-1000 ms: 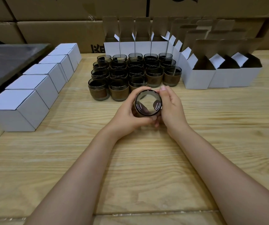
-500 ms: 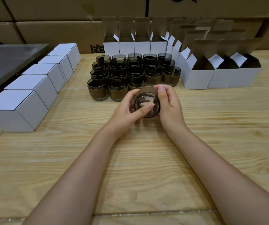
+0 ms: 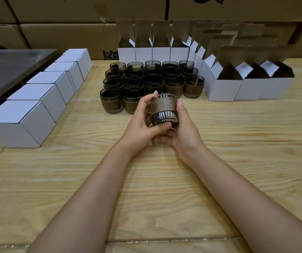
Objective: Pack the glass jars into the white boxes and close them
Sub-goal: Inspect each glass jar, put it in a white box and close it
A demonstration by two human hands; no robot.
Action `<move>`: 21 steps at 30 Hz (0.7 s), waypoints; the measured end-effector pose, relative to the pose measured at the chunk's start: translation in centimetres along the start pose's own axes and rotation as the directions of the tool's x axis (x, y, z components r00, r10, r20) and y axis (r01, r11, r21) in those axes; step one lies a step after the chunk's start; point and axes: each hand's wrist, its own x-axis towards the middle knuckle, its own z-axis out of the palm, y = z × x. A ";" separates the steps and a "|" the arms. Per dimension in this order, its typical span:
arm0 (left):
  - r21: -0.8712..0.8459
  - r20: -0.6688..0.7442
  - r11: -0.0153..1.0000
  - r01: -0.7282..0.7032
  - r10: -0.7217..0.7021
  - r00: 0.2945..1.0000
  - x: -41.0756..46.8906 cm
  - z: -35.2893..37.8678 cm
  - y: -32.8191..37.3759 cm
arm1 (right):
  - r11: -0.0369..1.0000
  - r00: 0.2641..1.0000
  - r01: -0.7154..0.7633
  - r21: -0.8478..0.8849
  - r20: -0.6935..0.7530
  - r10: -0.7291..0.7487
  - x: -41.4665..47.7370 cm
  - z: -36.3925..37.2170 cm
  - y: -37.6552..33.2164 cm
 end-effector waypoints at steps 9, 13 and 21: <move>0.014 0.013 1.000 0.014 -0.015 1.000 0.1 -0.2 -0.2 | 0.985 0.984 0.175 0.002 -0.015 -0.175 0.1 0.1 0.5; 0.005 0.002 1.000 -0.001 0.001 1.000 0.0 -0.2 -0.1 | 0.983 0.983 0.186 0.005 0.005 -0.186 0.2 -0.1 0.5; -0.014 -0.017 1.000 -0.006 0.006 1.000 0.2 -0.1 -0.7 | 0.924 0.945 0.282 -0.257 -0.094 -0.314 0.0 0.1 1.0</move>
